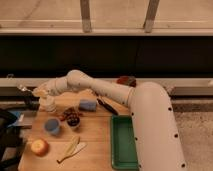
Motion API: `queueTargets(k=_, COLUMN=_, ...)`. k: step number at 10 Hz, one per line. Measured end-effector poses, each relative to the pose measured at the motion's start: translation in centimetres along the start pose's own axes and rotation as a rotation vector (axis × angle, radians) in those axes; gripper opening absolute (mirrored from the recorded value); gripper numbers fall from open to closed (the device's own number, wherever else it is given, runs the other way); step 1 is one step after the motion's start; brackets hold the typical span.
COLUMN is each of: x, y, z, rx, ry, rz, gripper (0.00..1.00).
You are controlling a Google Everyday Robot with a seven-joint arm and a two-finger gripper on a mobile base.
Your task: Place fork in paper cup
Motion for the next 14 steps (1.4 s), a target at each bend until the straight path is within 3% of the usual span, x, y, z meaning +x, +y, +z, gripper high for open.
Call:
queueTargets(k=2, x=1.6, y=-0.5, z=0.4, rx=0.002, ry=0.018, rz=0.032, gripper=0.0)
queueTargets(k=6, x=3.5, y=-1.1, z=0.9, rx=-0.004, ry=0.014, rz=0.089, gripper=0.0)
queueTargets(k=8, x=3.5, y=-1.5, z=0.4, rx=0.017, ry=0.01, rz=0.096, gripper=0.0)
queueTargets(k=11, x=3.7, y=-2.3, z=-1.7, rx=0.079, ry=0.013, rz=0.101, gripper=0.0)
queueTargets(k=14, x=4.9, y=-2.7, z=-3.8, rx=0.122, ry=0.039, rz=0.126, gripper=0.0)
